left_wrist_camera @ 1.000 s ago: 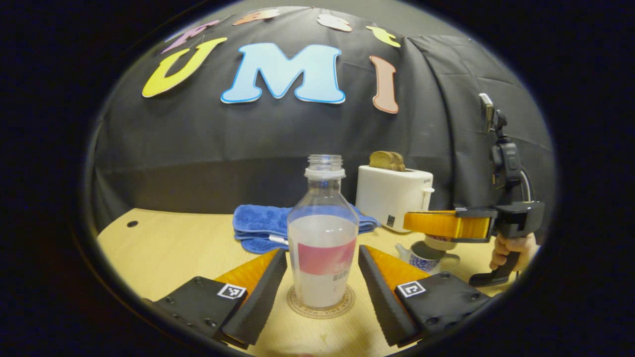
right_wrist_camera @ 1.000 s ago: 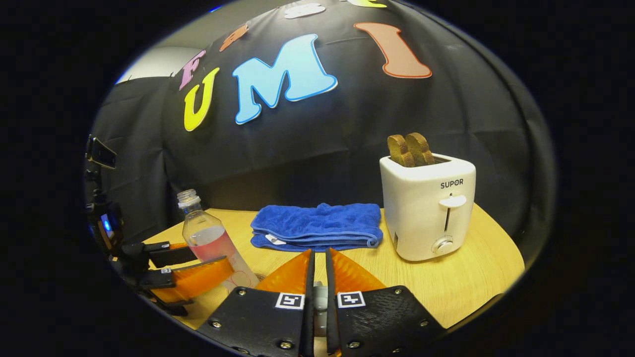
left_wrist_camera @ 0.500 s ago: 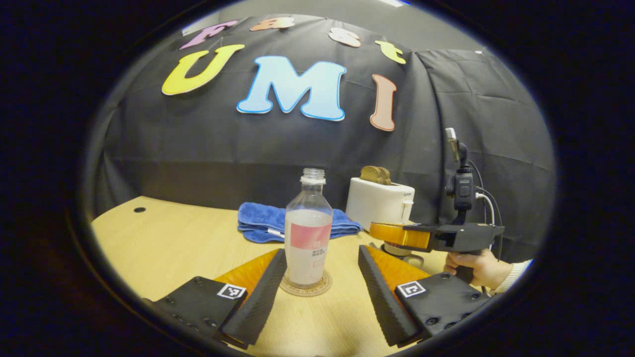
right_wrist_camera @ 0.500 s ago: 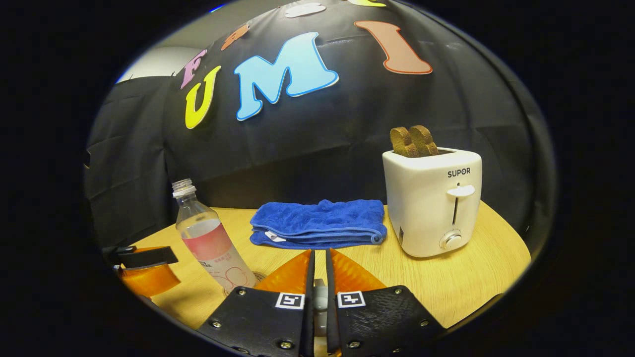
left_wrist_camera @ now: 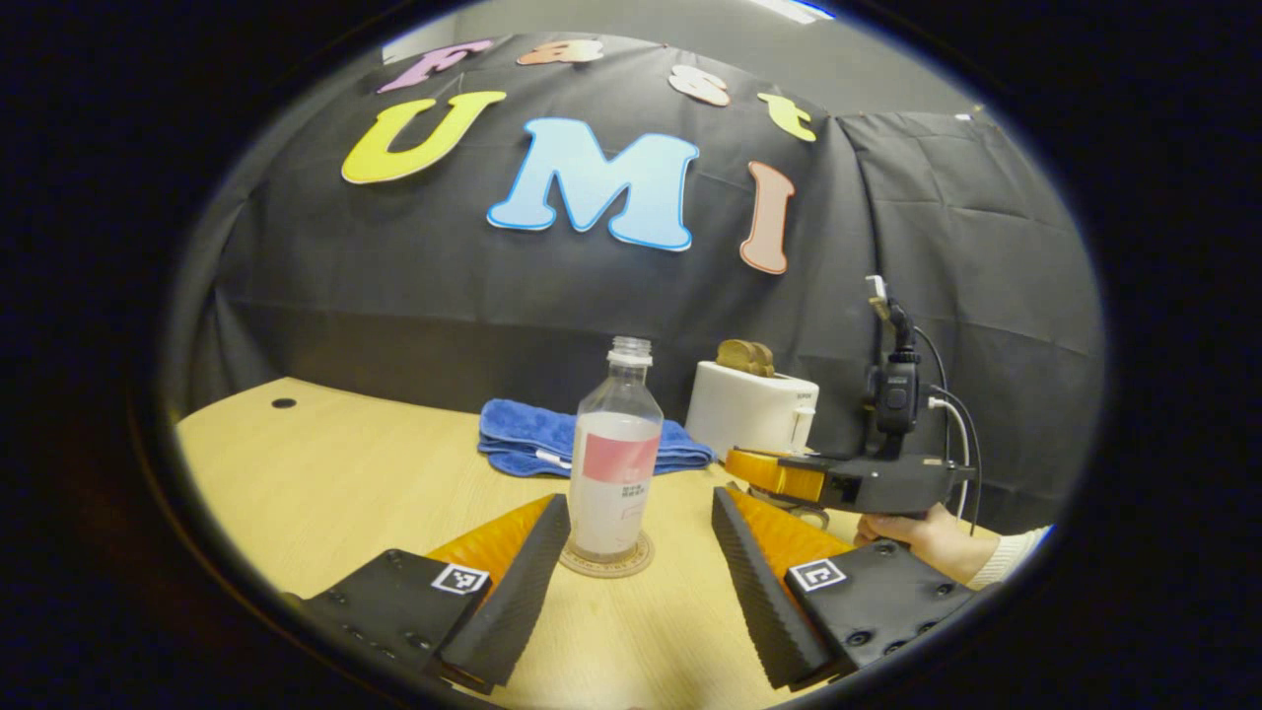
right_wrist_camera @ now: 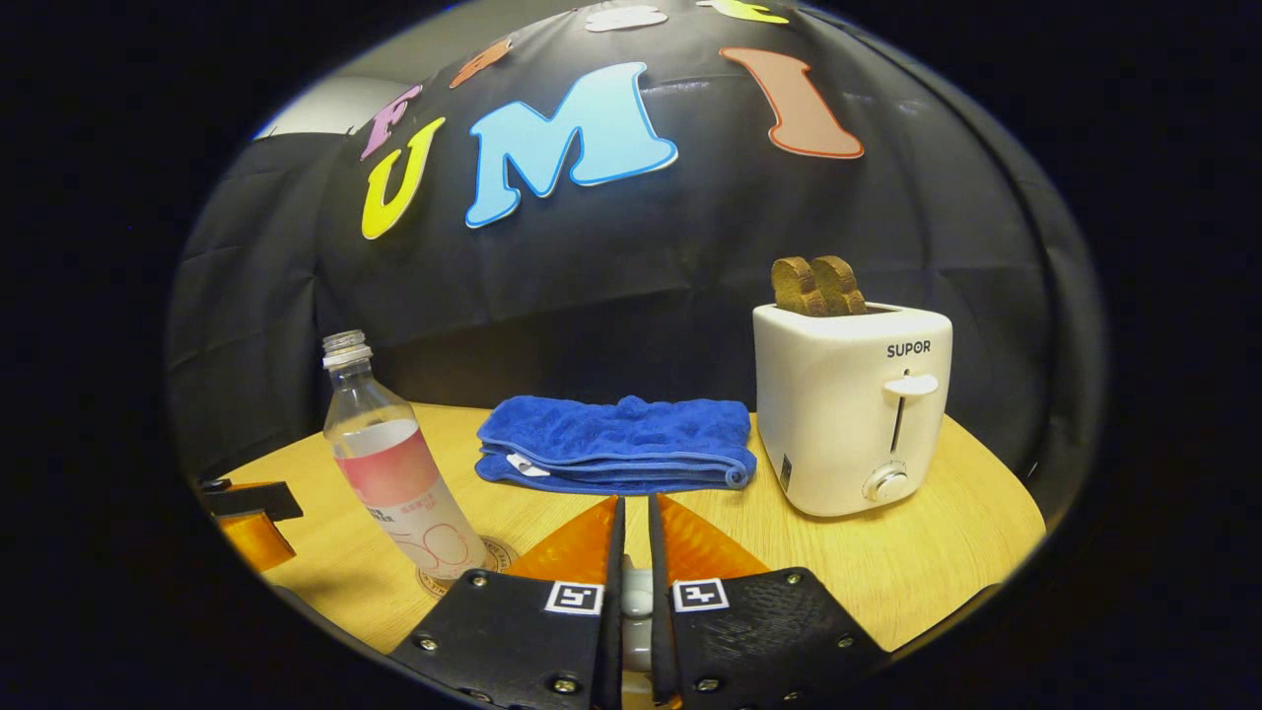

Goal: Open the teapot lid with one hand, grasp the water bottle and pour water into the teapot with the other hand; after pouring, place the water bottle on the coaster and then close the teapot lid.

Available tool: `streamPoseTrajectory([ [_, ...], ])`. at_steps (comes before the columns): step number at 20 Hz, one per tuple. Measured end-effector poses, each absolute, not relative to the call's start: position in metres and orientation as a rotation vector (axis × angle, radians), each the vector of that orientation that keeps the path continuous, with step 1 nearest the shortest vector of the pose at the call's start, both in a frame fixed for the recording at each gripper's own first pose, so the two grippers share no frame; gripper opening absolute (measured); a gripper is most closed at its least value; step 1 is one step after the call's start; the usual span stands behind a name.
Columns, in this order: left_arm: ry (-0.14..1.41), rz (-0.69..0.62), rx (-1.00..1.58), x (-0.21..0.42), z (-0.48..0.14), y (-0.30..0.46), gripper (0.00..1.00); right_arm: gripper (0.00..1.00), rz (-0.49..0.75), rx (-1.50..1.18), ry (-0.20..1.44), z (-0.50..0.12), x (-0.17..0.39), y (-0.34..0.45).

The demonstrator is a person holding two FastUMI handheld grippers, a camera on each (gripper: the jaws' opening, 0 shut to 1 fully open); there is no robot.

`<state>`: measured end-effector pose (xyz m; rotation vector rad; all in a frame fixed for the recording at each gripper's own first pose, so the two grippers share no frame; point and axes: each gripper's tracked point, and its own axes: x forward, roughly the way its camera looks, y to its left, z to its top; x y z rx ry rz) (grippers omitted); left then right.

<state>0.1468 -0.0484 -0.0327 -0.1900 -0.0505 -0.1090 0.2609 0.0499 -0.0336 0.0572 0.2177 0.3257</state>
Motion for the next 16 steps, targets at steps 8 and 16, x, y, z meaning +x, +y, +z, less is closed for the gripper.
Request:
streamPoseTrajectory([
  [8, -0.088, -0.118, -0.138, 0.139, -0.022, -0.059, 1.00, 0.25, 0.294, 0.046, 0.180, -0.002, 0.243, 0.045],
  [16, -0.135, -0.135, -0.110, 0.100, 0.002, -0.078, 1.00, 0.91, 0.226, 0.019, 0.049, 0.059, 0.151, 0.029],
])
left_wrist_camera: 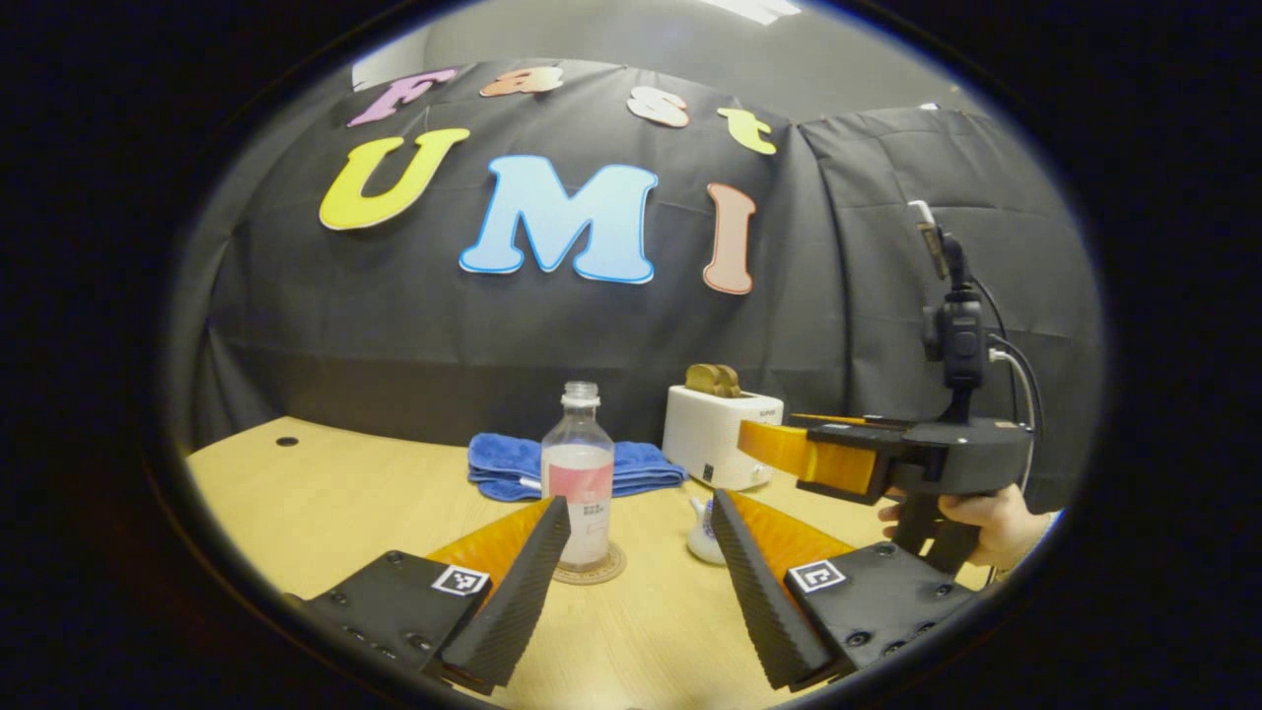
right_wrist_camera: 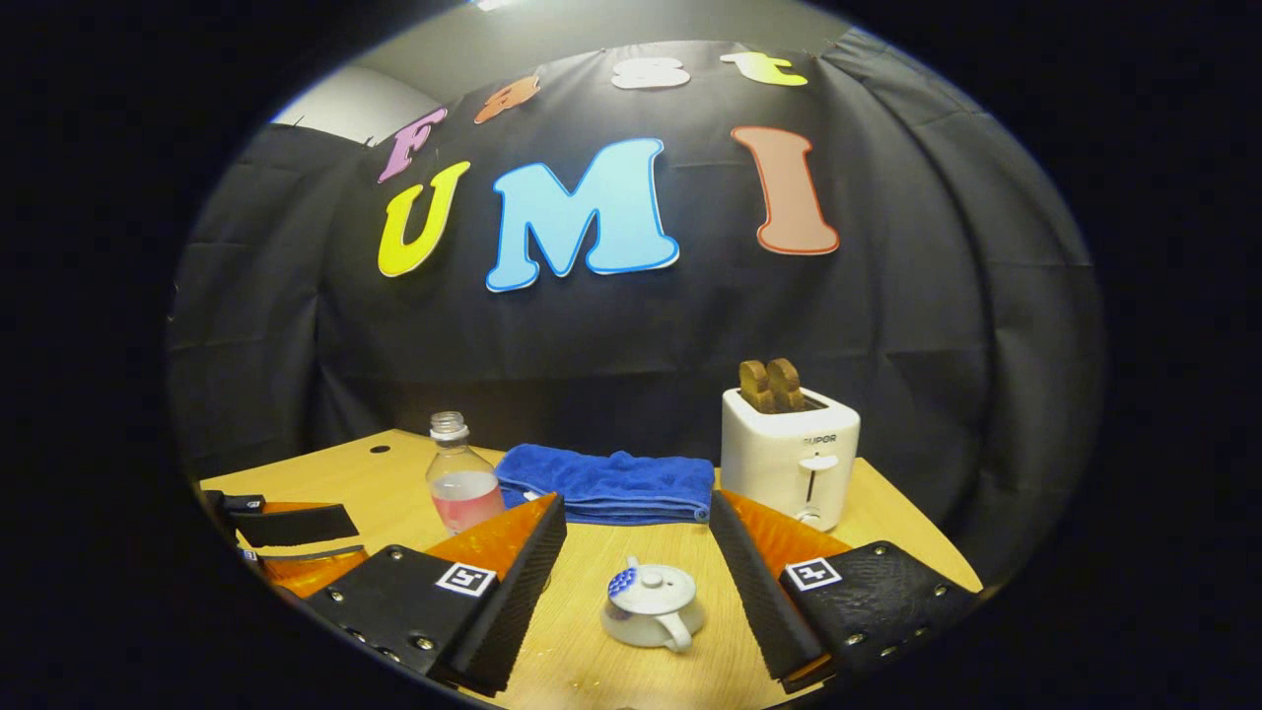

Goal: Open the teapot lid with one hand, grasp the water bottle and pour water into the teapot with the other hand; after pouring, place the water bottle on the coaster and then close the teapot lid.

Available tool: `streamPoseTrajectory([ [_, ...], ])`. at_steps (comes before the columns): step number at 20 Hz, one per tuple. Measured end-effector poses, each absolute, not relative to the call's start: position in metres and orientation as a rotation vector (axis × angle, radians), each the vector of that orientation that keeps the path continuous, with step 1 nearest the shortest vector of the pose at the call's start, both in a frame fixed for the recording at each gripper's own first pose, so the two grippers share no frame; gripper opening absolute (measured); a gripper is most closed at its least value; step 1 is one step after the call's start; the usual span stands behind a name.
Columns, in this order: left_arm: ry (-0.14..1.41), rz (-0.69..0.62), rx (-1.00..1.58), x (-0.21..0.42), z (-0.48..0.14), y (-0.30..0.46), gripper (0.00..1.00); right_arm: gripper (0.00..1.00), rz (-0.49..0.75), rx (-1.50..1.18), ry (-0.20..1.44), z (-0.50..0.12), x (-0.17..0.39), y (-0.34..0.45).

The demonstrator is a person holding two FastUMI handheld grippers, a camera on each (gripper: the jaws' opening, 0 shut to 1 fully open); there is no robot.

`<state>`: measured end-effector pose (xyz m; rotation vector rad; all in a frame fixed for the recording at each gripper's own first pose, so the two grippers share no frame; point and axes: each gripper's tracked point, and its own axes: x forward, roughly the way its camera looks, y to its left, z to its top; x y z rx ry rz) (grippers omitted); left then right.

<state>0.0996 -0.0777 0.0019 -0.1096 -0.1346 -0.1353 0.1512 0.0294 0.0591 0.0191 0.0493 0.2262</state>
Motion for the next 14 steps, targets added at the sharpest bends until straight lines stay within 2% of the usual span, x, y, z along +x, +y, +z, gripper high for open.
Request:
streamPoseTrajectory([
  [7, -0.168, -0.120, -0.092, 0.064, 0.014, -0.087, 1.00, 0.91, 0.122, 0.015, -0.015, 0.074, 0.066, 0.005],
  [14, -0.191, -0.076, -0.079, 0.024, 0.008, -0.096, 1.00, 0.91, 0.108, -0.030, -0.028, 0.057, 0.009, 0.010],
])
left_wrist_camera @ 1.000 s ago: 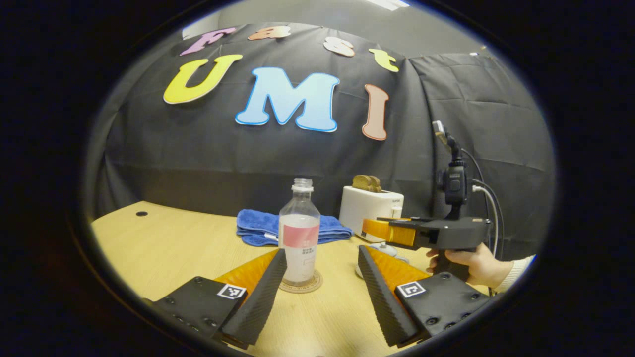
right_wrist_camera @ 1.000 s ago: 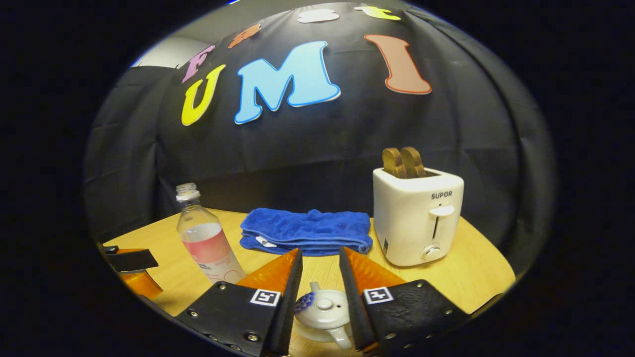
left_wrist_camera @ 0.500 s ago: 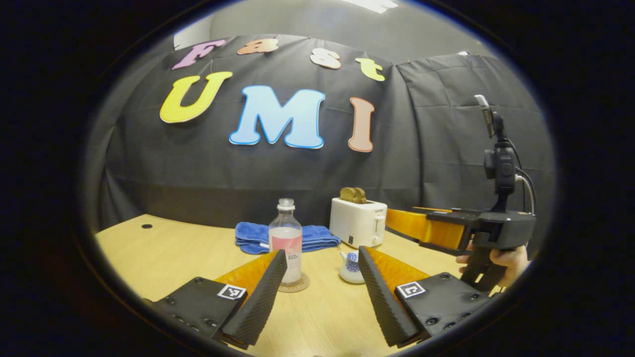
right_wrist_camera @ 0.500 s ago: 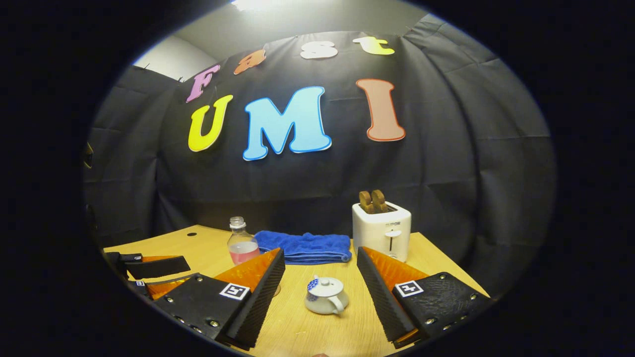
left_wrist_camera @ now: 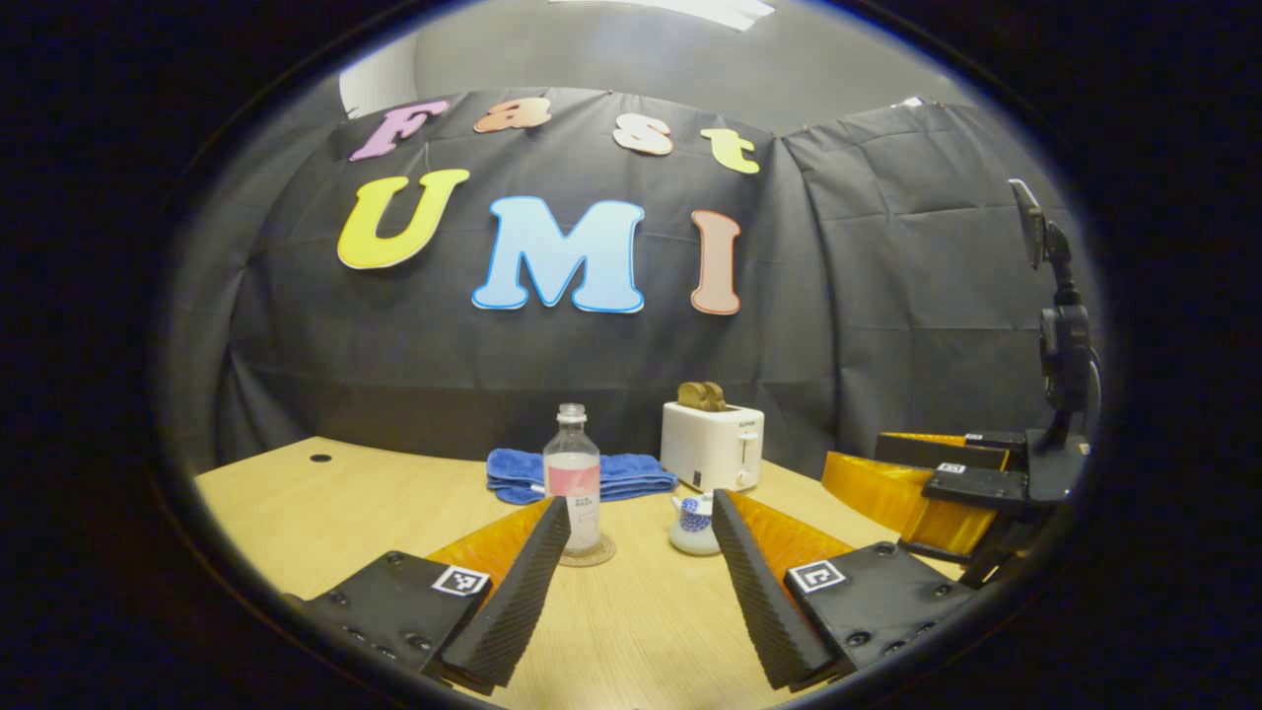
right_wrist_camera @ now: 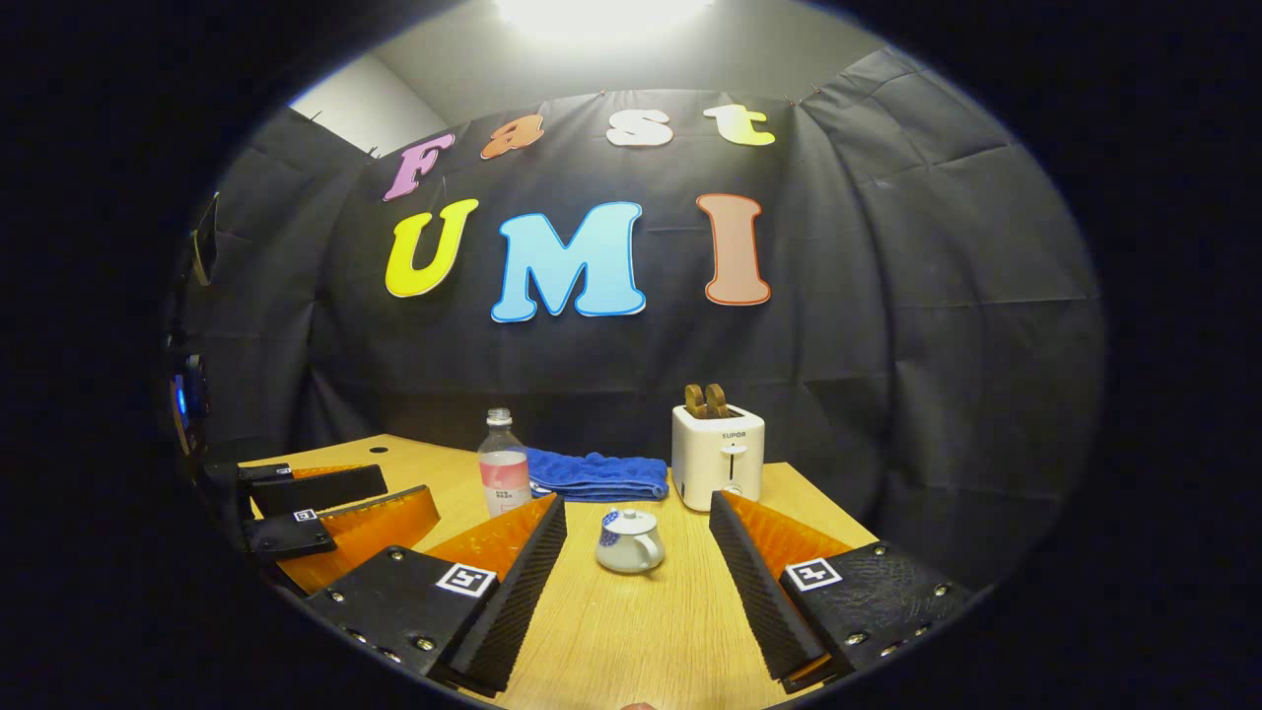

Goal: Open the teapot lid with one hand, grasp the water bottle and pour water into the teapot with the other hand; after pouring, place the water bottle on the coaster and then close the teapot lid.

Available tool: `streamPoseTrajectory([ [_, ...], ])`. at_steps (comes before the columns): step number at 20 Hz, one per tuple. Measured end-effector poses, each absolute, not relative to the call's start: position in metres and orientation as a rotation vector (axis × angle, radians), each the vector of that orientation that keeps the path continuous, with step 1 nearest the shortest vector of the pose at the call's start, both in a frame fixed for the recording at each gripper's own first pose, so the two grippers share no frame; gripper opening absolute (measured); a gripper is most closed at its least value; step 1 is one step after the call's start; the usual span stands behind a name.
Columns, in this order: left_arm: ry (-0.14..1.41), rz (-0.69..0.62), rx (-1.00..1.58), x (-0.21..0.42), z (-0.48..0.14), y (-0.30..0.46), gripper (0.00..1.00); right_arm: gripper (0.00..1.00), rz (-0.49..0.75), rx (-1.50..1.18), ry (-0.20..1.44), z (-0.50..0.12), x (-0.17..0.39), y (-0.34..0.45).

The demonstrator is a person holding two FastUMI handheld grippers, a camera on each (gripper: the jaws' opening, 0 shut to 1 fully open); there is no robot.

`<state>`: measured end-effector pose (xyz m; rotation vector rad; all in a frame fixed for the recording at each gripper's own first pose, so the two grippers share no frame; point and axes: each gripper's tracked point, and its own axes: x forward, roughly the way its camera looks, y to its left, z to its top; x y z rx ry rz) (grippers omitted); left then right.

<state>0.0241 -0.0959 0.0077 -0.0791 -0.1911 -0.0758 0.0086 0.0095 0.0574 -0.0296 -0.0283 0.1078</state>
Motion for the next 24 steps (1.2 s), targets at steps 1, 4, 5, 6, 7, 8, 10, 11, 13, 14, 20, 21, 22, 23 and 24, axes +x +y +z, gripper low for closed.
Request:
streamPoseTrajectory([
  [1, -0.195, -0.069, -0.082, 0.019, 0.007, -0.096, 1.00, 0.91, 0.100, -0.038, -0.036, 0.055, 0.003, 0.008],
  [4, -0.195, -0.055, -0.085, 0.009, 0.000, -0.096, 1.00, 0.91, 0.091, -0.048, -0.043, 0.048, -0.013, 0.008],
  [5, -0.193, -0.052, -0.087, 0.007, -0.002, -0.096, 1.00, 0.91, 0.087, -0.053, -0.051, 0.048, -0.016, 0.007],
  [6, -0.188, -0.050, -0.093, 0.006, -0.006, -0.097, 1.00, 0.91, 0.079, -0.060, -0.056, 0.047, -0.018, 0.006],
  [7, -0.188, -0.049, -0.103, 0.005, -0.009, -0.097, 1.00, 0.91, 0.077, -0.061, -0.064, 0.045, -0.020, 0.006],
  [8, -0.185, -0.048, -0.115, 0.005, -0.013, -0.097, 1.00, 0.91, 0.078, -0.056, -0.072, 0.044, -0.023, 0.007],
  [10, -0.183, -0.048, -0.136, 0.006, -0.017, -0.096, 1.00, 0.91, 0.080, -0.048, -0.077, 0.040, -0.023, 0.008],
  [11, -0.184, -0.041, -0.139, 0.006, -0.018, -0.094, 1.00, 0.91, 0.077, -0.047, -0.076, 0.037, -0.022, 0.007],
  [13, -0.181, -0.028, -0.138, 0.007, -0.021, -0.089, 1.00, 0.91, 0.069, -0.047, -0.074, 0.035, -0.022, 0.004],
  [14, -0.179, -0.025, -0.139, 0.008, -0.023, -0.088, 0.99, 0.91, 0.063, -0.047, -0.078, 0.035, -0.022, 0.003],
  [20, -0.179, 0.007, -0.134, 0.013, -0.038, -0.088, 1.00, 0.91, 0.076, -0.029, -0.046, 0.011, -0.016, 0.009],
  [21, -0.179, 0.013, -0.128, 0.014, -0.040, -0.087, 1.00, 0.91, 0.081, -0.021, -0.043, 0.008, -0.014, 0.010],
  [22, -0.179, 0.019, -0.121, 0.015, -0.042, -0.087, 1.00, 0.91, 0.084, -0.014, -0.039, 0.005, -0.012, 0.012],
  [23, -0.183, 0.024, -0.112, 0.015, -0.042, -0.087, 1.00, 0.91, 0.088, -0.010, -0.037, 0.002, -0.009, 0.012],
  [24, -0.180, 0.027, -0.102, 0.018, -0.046, -0.088, 1.00, 0.91, 0.089, -0.007, -0.033, 0.000, -0.007, 0.013],
])
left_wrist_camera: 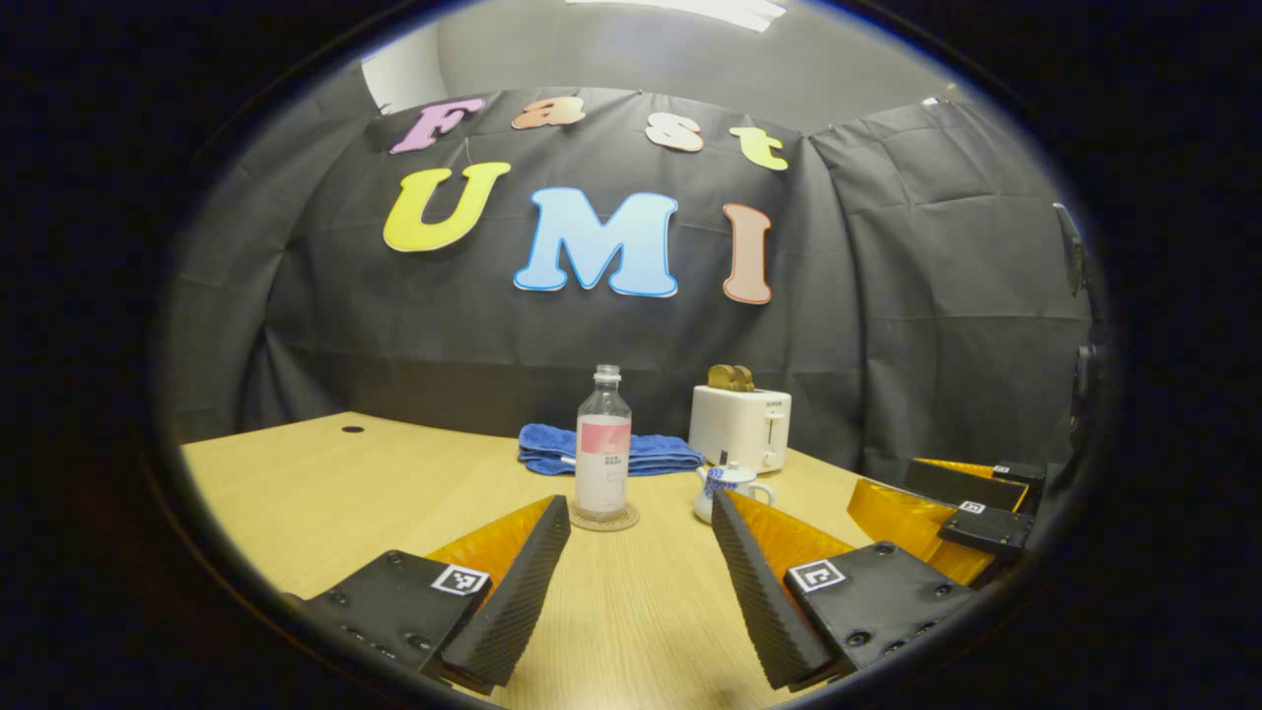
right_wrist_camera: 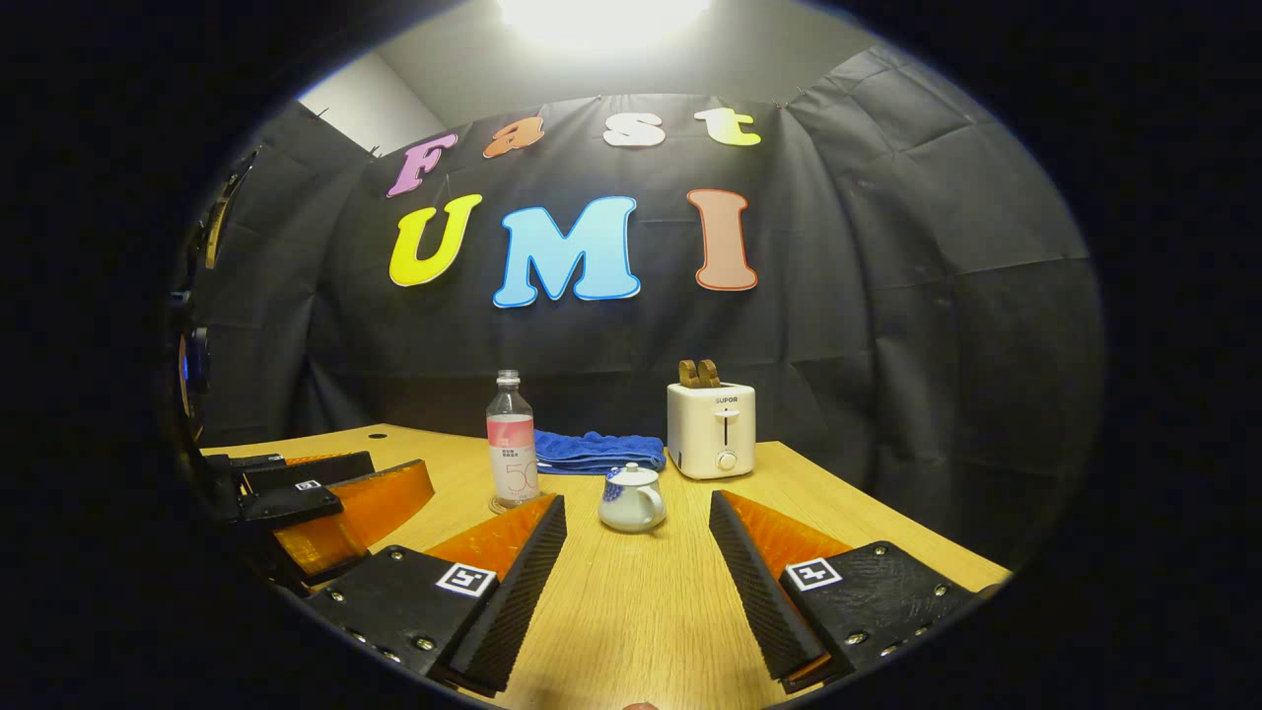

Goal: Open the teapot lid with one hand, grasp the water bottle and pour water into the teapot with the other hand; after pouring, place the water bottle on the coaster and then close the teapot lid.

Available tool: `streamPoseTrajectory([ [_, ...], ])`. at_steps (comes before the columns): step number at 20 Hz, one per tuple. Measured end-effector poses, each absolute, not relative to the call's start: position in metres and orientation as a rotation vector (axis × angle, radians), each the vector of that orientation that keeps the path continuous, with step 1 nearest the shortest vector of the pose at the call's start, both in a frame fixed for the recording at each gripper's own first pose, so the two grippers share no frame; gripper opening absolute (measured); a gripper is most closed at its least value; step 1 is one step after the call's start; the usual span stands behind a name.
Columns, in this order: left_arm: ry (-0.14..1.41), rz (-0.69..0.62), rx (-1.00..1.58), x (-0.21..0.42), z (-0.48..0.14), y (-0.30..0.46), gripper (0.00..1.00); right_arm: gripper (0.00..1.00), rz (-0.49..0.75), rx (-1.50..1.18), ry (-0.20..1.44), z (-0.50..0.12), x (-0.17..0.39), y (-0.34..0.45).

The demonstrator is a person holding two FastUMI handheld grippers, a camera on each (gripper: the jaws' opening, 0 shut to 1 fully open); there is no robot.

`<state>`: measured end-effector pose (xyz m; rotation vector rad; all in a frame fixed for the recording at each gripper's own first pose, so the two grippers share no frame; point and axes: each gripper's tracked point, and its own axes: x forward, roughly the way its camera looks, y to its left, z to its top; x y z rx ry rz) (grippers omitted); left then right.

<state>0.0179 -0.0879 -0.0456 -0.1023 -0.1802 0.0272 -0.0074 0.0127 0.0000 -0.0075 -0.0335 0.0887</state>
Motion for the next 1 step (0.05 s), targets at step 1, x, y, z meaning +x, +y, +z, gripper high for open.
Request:
streamPoseTrajectory([
  [1, -0.175, 0.031, -0.095, 0.0197, -0.0475, -0.0888, 1.00, 0.91, 0.089, -0.005, -0.030, -0.0021, -0.0060, 0.0127],
])
